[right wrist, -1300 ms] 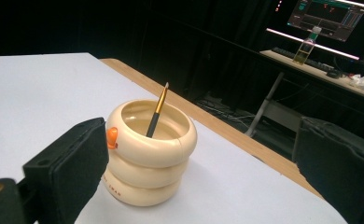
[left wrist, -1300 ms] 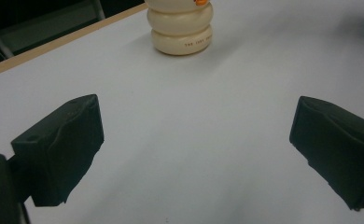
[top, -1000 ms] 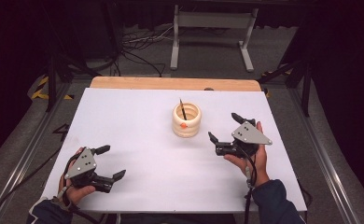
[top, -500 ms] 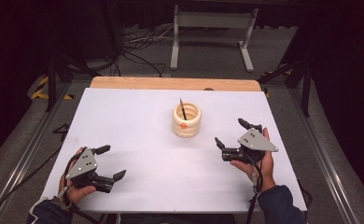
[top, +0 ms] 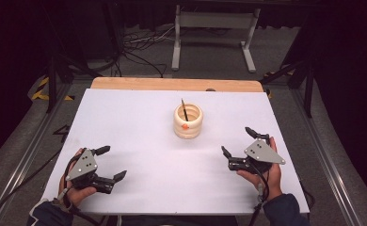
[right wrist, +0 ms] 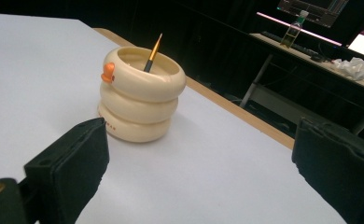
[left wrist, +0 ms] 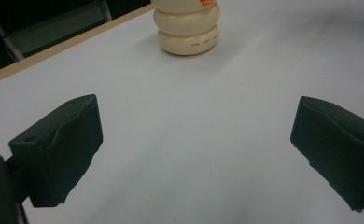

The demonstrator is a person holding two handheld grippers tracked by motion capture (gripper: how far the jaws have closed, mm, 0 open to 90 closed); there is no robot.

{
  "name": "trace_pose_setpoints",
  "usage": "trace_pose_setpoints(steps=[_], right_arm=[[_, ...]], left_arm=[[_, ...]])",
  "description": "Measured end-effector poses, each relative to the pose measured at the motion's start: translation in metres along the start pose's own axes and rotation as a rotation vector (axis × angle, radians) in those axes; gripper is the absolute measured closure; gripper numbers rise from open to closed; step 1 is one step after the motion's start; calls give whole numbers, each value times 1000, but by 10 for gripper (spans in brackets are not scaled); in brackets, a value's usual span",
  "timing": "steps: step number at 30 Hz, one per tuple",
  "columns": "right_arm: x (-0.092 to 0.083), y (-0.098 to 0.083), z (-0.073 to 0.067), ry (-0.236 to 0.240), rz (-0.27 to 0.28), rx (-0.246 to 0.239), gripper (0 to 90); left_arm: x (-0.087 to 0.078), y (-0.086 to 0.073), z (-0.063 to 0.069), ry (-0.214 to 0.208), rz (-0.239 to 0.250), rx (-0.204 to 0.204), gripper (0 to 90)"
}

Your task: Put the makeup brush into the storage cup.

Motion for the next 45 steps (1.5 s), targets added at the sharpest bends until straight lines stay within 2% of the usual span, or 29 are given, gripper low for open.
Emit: trace_pose_setpoints(steps=[7, 15, 22, 36, 45], right_arm=[[-9, -10, -3, 7, -12, 5, 44], [-18, -19, -6, 3, -31, -15, 58], [-30, -32, -4, -18, -43, 5, 55], [-47, -57, -4, -10, -88, 27, 49], [-54, -62, -5, -4, -90, 35, 15]], left_arm=[[0, -1, 0, 5, -7, 4, 32], [0, -1, -1, 5, -2, -7, 32], [0, -1, -2, 10, -1, -5, 32], [0, 1, -1, 13, -3, 3, 32], [0, 1, -1, 19, -2, 8, 32]])
Point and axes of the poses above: each handheld gripper's, and its own axes: x roughly forward along the jaws, y roughly out of its top, z roughly to its right, the point moved 1 cm from there along x, roughly forward along the jaws, and after that the axes turned 5 degrees about y, right-handed, at the moved point
